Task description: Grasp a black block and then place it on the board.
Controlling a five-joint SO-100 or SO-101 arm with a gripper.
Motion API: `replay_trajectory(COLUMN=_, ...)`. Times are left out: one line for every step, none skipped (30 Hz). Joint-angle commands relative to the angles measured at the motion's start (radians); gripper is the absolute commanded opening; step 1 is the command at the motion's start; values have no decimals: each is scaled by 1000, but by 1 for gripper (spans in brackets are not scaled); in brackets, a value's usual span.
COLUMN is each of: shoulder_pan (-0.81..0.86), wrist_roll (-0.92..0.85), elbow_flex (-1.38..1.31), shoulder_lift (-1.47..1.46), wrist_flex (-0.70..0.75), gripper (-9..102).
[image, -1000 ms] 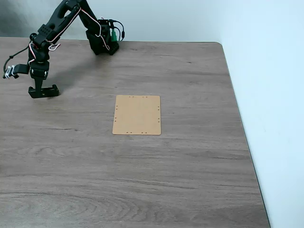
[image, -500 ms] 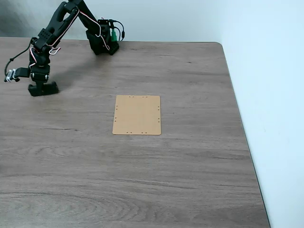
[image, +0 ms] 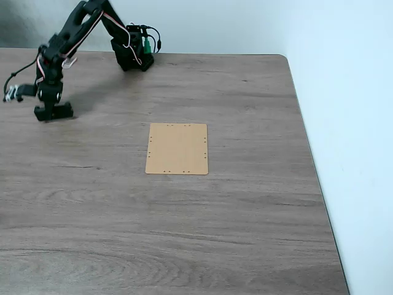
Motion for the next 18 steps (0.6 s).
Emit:
replay_trajectory(shoulder_pan=-87, wrist_roll=52, elbow_flex=17, shoulder_lift=173, wrist_flex=86, gripper=0)
replay_trajectory(shoulder_pan=-127, wrist_roll=84, elbow_flex=15, shoulder_lift=207, wrist_flex=126, gripper=0)
replay_trajectory(shoulder_pan=-170, wrist_roll=117, elbow_flex=5, shoulder_lift=233, wrist_flex=167, gripper=0)
replay_trajectory(shoulder_pan=-216, wrist_roll=152, elbow_flex=-6, shoulder_lift=256, wrist_flex=201, gripper=0)
replay_trajectory(shoulder_pan=-265, wrist_roll=183, elbow_flex=-11, shoulder_lift=279, wrist_flex=230, gripper=0)
replay_trajectory(shoulder_pan=-314, wrist_roll=212, elbow_flex=-17, shoulder_lift=296, wrist_flex=256, gripper=0)
replay_trajectory(shoulder_pan=-367, wrist_roll=244, elbow_flex=-26, shoulder_lift=310, wrist_flex=282, gripper=0)
replay_trajectory(shoulder_pan=-419, wrist_roll=276, elbow_flex=-35, shoulder_lift=324, wrist_flex=302, gripper=0)
replay_trajectory(shoulder_pan=-472, wrist_roll=311, elbow_flex=-52, shoulder_lift=327, wrist_flex=321, gripper=0)
replay_trajectory(shoulder_pan=-525, wrist_roll=350, elbow_flex=-77, shoulder_lift=322, wrist_flex=341, gripper=0)
replay_trajectory(shoulder_pan=-578, wrist_roll=385, elbow_flex=-103, shoulder_lift=310, wrist_flex=356, gripper=0)
replay_trajectory(shoulder_pan=-630, wrist_roll=414, elbow_flex=-130, shoulder_lift=295, wrist_flex=374, gripper=0)
replay_trajectory(shoulder_pan=-680, wrist_roll=443, elbow_flex=-160, shoulder_lift=275, wrist_flex=388, gripper=0)
replay_trajectory(shoulder_pan=-726, wrist_roll=472, elbow_flex=-186, shoulder_lift=253, wrist_flex=396, gripper=0)
replay_trajectory(shoulder_pan=-767, wrist_roll=497, elbow_flex=-213, shoulder_lift=229, wrist_flex=402, gripper=0)
replay_trajectory(shoulder_pan=-801, wrist_roll=517, elbow_flex=-236, shoulder_lift=204, wrist_flex=403, gripper=0)
replay_trajectory(shoulder_pan=-831, wrist_roll=535, elbow_flex=-255, shoulder_lift=183, wrist_flex=403, gripper=0)
replay_trajectory(shoulder_pan=-856, wrist_roll=551, elbow_flex=-267, shoulder_lift=161, wrist_flex=399, gripper=0)
